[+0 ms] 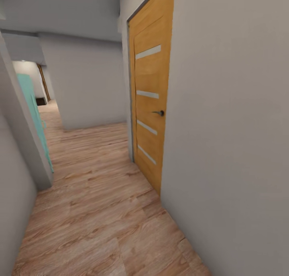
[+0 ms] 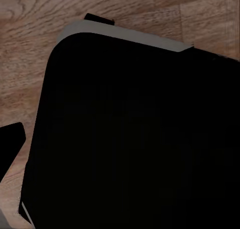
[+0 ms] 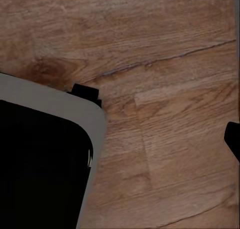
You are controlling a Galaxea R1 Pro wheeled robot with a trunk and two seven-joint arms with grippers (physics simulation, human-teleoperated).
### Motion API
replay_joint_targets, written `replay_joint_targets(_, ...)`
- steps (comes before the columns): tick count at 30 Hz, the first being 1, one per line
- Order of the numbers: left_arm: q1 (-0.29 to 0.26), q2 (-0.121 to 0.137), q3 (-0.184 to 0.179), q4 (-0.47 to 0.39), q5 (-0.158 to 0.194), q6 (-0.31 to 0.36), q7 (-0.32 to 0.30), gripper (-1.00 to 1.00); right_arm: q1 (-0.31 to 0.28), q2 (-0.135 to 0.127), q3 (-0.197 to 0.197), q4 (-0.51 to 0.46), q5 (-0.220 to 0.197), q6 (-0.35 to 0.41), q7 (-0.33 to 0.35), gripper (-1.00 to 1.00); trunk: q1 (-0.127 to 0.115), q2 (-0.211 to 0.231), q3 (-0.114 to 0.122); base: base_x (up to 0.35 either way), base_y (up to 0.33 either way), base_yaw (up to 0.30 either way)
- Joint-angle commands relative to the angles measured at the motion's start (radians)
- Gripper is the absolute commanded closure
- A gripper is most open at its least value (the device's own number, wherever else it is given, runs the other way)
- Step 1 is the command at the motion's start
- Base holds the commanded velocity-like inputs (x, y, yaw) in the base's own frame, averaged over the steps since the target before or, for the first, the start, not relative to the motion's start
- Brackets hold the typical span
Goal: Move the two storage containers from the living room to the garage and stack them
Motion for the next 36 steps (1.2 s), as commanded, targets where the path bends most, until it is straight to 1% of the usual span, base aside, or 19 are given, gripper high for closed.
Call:
replay_joint_targets(1,-0.001,0.000,0.003,0.001,0.003,-0.003,0.001,-1.00,-0.001,0.000,0.001,0.003,0.006,-0.005,-0.003,-1.00,0.000,0.000,-0.001,0.237,0.000,0.280)
replay_joint_targets(32,-0.001,0.000,0.003,0.001,0.004,-0.002,0.001,-1.00,-0.001,-0.001,0.002,0.004,0.005,-0.005,-0.004,-1.00,0.000,0.000,-0.001,0.218,0.000,0.280)
replay_joint_targets(36,-0.001,0.000,0.002,0.001,0.004,-0.002,0.001,-1.00,-0.001,-0.001,-0.008,0.004,0.004,-0.005,-0.004,-1.00,0.000,0.000,-0.001,0.223,0.000,0.280)
